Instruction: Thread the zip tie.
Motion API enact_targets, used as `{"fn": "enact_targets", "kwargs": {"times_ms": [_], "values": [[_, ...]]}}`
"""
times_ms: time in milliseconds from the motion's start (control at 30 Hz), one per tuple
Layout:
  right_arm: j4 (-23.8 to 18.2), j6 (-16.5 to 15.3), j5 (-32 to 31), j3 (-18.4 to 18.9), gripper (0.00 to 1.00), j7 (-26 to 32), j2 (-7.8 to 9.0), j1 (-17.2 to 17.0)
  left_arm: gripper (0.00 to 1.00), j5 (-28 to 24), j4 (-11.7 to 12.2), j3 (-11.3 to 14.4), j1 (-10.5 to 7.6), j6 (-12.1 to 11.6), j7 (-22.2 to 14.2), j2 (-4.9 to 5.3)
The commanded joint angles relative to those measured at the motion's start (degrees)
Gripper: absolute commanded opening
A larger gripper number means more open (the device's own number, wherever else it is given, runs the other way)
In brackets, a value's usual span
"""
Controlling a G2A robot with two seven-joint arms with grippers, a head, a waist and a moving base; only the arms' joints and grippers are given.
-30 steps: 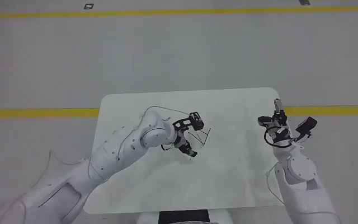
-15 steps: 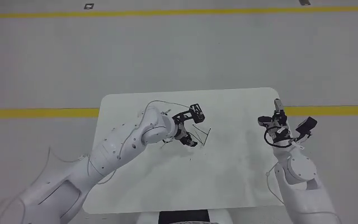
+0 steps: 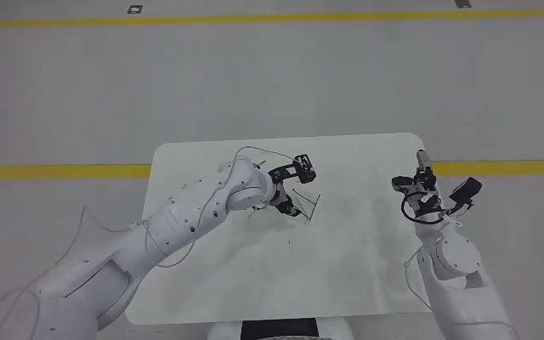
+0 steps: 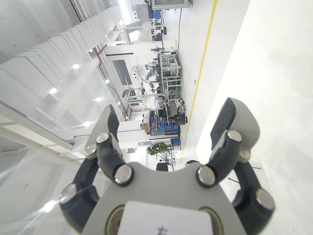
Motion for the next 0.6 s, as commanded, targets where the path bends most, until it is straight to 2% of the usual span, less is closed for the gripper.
{"fn": "enact_targets", "kwargs": {"times_ms": [0, 167, 267, 333, 467, 567], "values": [[0.0, 0.0, 0.0, 0.0, 1.0, 0.0, 0.0, 0.0, 1.0, 0.0, 0.0, 0.0, 0.0, 0.0, 0.0, 0.0], [0.0, 0.0, 0.0, 0.0, 1.0, 0.0, 0.0, 0.0, 1.0, 0.0, 0.0, 0.0, 0.0, 0.0, 0.0, 0.0], [0.0, 0.0, 0.0, 0.0, 1.0, 0.0, 0.0, 0.0, 1.0, 2.42, -1.5, 2.39, -0.84, 0.0, 0.42, -0.15], [0.0, 0.0, 0.0, 0.0, 1.0, 0.0, 0.0, 0.0, 1.0, 0.95, -2.14, 4.97, -2.53, 0.0, 1.38, -0.36], [0.0, 0.0, 0.0, 0.0, 1.0, 0.0, 0.0, 0.0, 1.0, -1.58, -0.4, 11.37, -7.25, 0.0, 3.52, -0.93], [0.0, 0.0, 0.0, 0.0, 1.0, 0.0, 0.0, 0.0, 1.0, -3.7, 1.8, 16.04, -10.9, 0.0, 6.96, -1.67]]}}
